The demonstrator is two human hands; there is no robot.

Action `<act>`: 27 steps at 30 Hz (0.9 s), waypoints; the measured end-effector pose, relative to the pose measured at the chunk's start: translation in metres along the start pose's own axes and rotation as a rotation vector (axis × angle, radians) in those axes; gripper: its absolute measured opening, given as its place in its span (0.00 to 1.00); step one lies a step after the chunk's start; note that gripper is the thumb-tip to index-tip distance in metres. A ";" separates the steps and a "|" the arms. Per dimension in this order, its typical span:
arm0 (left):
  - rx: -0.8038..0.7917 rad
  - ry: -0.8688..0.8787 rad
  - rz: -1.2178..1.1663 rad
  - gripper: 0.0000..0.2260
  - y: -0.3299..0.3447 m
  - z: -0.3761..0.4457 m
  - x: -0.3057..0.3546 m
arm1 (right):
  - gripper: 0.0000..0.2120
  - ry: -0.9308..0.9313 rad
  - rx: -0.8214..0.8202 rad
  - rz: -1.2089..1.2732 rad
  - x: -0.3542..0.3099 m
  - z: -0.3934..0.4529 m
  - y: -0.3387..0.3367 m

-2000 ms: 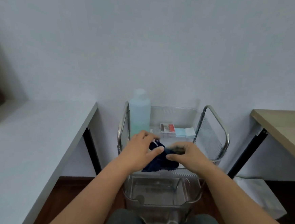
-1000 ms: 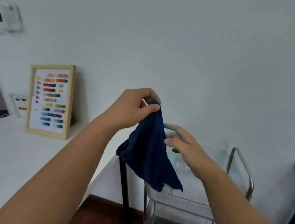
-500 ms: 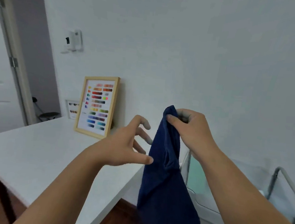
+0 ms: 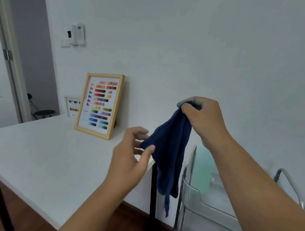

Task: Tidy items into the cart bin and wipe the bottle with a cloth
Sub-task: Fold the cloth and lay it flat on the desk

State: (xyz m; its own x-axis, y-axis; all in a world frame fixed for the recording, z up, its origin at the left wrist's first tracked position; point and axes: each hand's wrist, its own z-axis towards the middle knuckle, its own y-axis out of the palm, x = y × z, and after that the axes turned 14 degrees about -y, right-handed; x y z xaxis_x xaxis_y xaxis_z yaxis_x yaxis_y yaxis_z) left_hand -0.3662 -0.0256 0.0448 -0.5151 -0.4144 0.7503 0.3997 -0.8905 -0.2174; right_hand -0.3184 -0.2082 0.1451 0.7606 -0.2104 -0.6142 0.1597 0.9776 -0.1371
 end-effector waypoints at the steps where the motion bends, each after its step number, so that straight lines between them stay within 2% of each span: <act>1: 0.018 -0.052 -0.021 0.22 -0.007 0.006 0.001 | 0.10 0.029 -0.010 0.007 0.001 0.000 0.002; 4: -0.023 -0.198 -0.094 0.18 -0.036 0.030 0.004 | 0.11 0.148 -0.050 0.088 0.003 -0.002 0.009; 9: -0.173 -0.285 -0.221 0.13 -0.078 0.071 0.022 | 0.19 0.293 -0.092 0.392 0.011 -0.001 0.019; 13: -0.200 -0.302 -0.215 0.09 -0.099 0.095 0.032 | 0.19 0.276 -0.263 0.558 0.020 -0.005 0.042; 17: -0.157 -0.273 -0.191 0.08 -0.118 0.117 0.035 | 0.18 0.198 -0.312 0.672 0.033 -0.010 0.069; 19: -0.127 -0.287 -0.190 0.09 -0.125 0.128 0.033 | 0.16 0.176 -0.319 0.666 0.037 -0.007 0.082; 24: -0.098 -0.309 -0.111 0.10 -0.138 0.154 0.024 | 0.10 0.153 -0.354 0.419 0.042 0.006 0.109; 27: -0.092 -0.287 -0.076 0.10 -0.144 0.168 0.019 | 0.05 0.154 -0.370 0.380 0.045 0.014 0.113</act>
State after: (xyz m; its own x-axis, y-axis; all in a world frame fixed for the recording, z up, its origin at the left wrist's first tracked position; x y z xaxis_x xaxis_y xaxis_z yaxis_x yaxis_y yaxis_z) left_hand -0.3063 0.1258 0.1955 -0.3007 -0.2875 0.9093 0.2909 -0.9357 -0.1996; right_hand -0.2574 -0.1066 0.1131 0.6164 0.1318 -0.7763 -0.3615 0.9232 -0.1303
